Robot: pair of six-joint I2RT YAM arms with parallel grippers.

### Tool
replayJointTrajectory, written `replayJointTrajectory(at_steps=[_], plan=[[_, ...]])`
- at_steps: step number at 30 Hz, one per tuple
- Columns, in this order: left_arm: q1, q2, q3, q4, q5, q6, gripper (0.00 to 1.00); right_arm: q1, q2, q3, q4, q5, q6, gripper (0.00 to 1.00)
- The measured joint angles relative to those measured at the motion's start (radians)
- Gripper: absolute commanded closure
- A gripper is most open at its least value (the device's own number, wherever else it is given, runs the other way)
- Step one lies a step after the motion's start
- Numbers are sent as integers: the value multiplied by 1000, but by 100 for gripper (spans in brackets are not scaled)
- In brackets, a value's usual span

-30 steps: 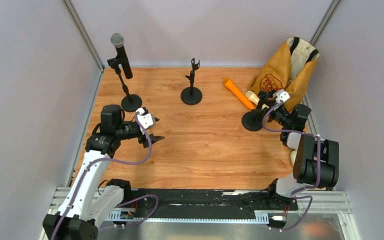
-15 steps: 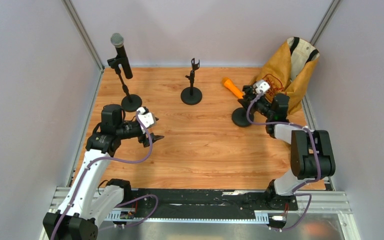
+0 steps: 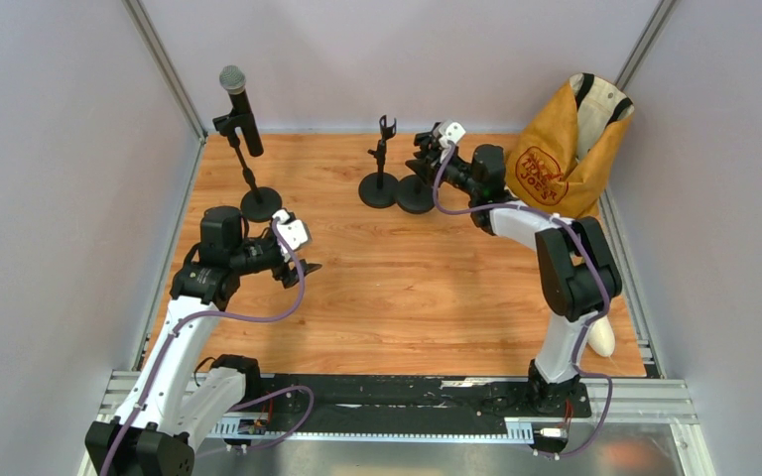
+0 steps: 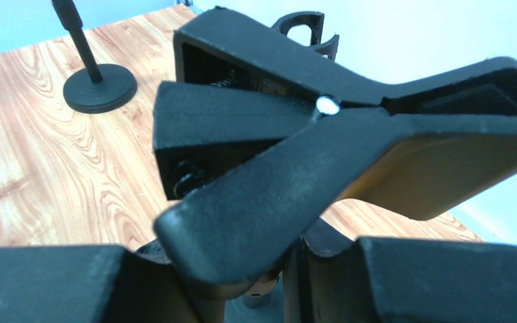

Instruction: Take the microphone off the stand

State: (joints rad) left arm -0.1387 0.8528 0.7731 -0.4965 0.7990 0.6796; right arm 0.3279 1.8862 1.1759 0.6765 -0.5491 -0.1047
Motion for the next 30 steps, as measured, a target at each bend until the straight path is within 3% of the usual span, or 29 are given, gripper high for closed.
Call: replayJointTrajectory(at_steps=[8, 9, 12, 14, 19, 23, 30], plan=[[11, 0, 0, 18, -33, -1, 18, -4, 103, 43, -44, 32, 0, 98], [11, 0, 0, 20, -39, -2, 18, -4, 107, 43, -49, 32, 0, 92], [16, 0, -2, 35, -61, -11, 18, -4, 112, 42, -51, 32, -2, 55], [26, -1, -8, 59, -85, -26, 18, -4, 112, 42, -50, 32, -4, 37], [77, 4, -13, 126, -163, -63, 18, -4, 98, 41, -87, 25, -32, 12], [129, 16, -13, 190, -233, -104, 18, -11, 11, 34, -242, 34, -48, 1], [234, 30, -10, 341, -375, -244, 18, -35, -317, 14, -525, 72, -101, 0]])
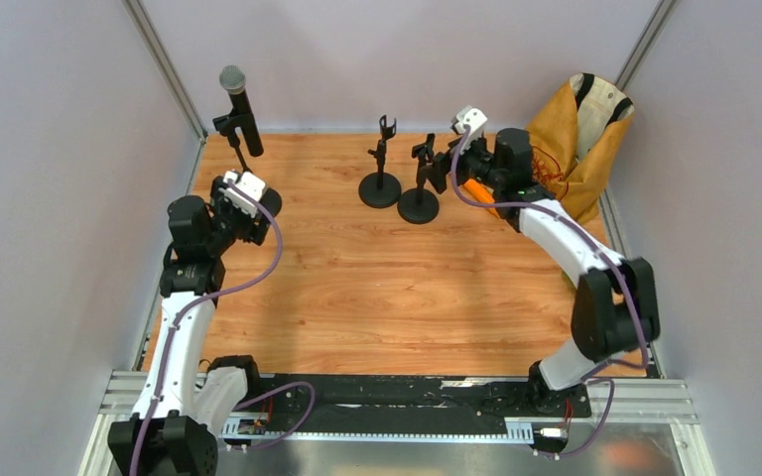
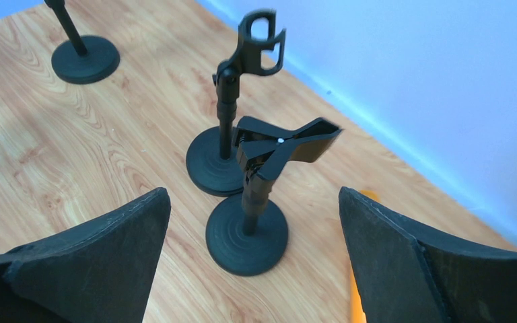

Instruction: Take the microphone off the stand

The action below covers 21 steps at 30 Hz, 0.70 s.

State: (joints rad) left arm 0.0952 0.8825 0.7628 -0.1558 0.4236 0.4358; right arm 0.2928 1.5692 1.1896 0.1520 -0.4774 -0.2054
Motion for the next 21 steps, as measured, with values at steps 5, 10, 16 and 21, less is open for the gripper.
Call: replayJointTrajectory(at_steps=[5, 10, 16, 21], plan=[[63, 48, 0, 183, -89, -108, 18, -13, -242, -24, -140, 6, -67, 0], [142, 169, 23, 356, -108, -197, 19, -14, -390, -65, -210, -4, -108, 0], [256, 378, 85, 584, 95, -282, 20, -14, -434, -86, -249, -41, -124, 0], [325, 549, 183, 727, 325, -368, 20, -15, -439, -100, -268, -51, -137, 0]])
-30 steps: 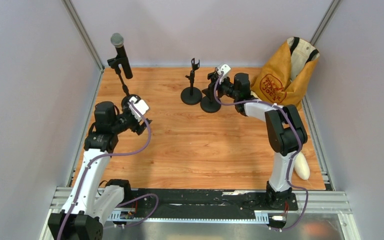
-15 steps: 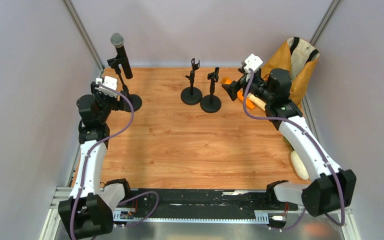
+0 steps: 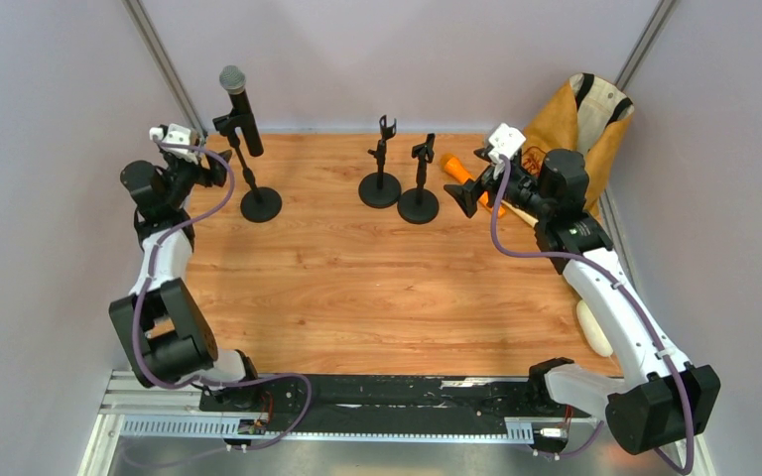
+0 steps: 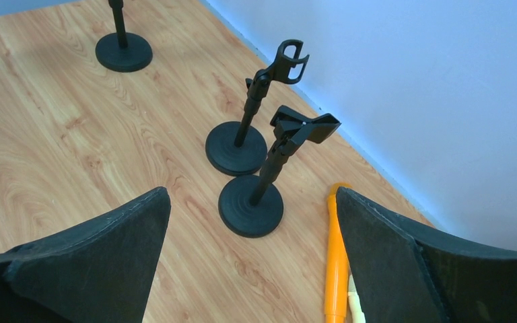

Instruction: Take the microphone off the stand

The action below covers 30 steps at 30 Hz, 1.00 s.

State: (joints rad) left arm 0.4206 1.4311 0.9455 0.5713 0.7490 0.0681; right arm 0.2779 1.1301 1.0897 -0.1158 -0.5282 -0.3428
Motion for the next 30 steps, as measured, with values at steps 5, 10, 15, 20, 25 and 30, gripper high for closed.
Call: replayJointTrajectory(at_steps=[5, 10, 15, 20, 25, 30], plan=[[25, 122, 82, 116, 200, -95, 20, -6, -1, -20, -6, 0, -4, 0], [25, 232, 149, 237, 350, -206, 23, -7, -1, -25, -10, 0, -3, 0], [25, 353, 233, 327, 426, -297, 30, -9, -1, -25, -11, 0, -3, 0], [25, 430, 286, 361, 456, -360, 41, -10, -1, -25, -11, 4, -3, 0], [25, 451, 305, 377, 475, -390, 65, -11, 4, -25, -10, 5, -3, 0], [22, 456, 322, 381, 503, -426, 99, -11, 21, -25, -11, 2, -3, 0]])
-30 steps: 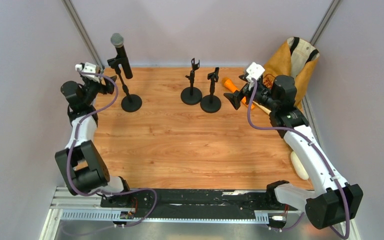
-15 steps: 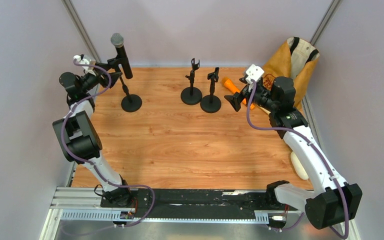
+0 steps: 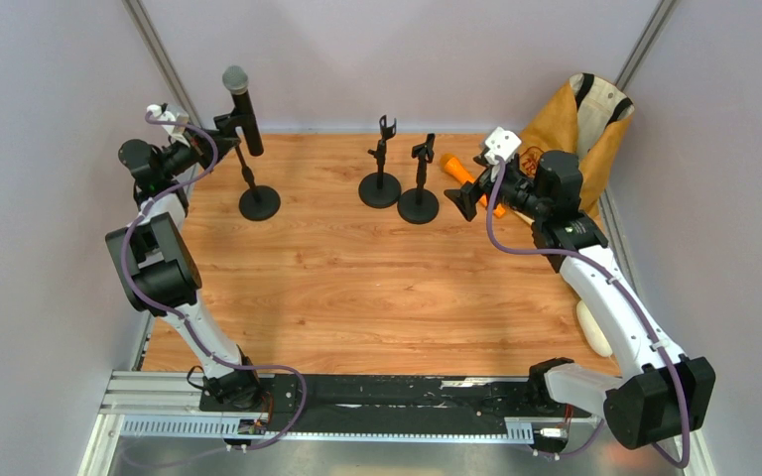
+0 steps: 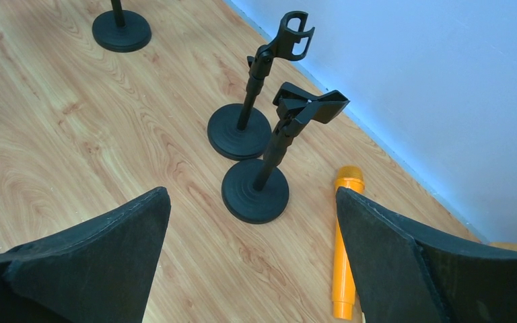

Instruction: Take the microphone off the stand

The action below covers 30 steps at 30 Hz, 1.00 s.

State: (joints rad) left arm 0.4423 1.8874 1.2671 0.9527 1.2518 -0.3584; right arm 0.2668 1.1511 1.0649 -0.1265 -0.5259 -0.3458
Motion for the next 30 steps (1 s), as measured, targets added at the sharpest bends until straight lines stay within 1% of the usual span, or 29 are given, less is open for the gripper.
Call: replayJointTrajectory(at_steps=[7, 12, 16, 21, 23, 25, 30], plan=[[-24, -6, -9, 29, 17, -36, 100, 0, 6, 6, 0, -55, -26, 0], [-80, -73, -106, 114, 33, -106, 100, 0, 21, 45, 2, -132, -46, 0], [-195, -166, -194, 162, 51, -204, 100, 0, 47, 92, 9, -215, -49, 0], [-361, -325, -286, 180, 45, -237, 100, 0, 60, 113, 16, -304, -44, 0], [-430, -399, -319, 148, 35, -211, 100, 0, 60, 119, 18, -345, -38, 0], [-505, -474, -343, 71, 16, -149, 100, 0, 60, 130, 21, -385, -24, 0], [-670, -578, -375, -93, -34, -24, 100, 0, 56, 148, 61, -478, 24, 0]])
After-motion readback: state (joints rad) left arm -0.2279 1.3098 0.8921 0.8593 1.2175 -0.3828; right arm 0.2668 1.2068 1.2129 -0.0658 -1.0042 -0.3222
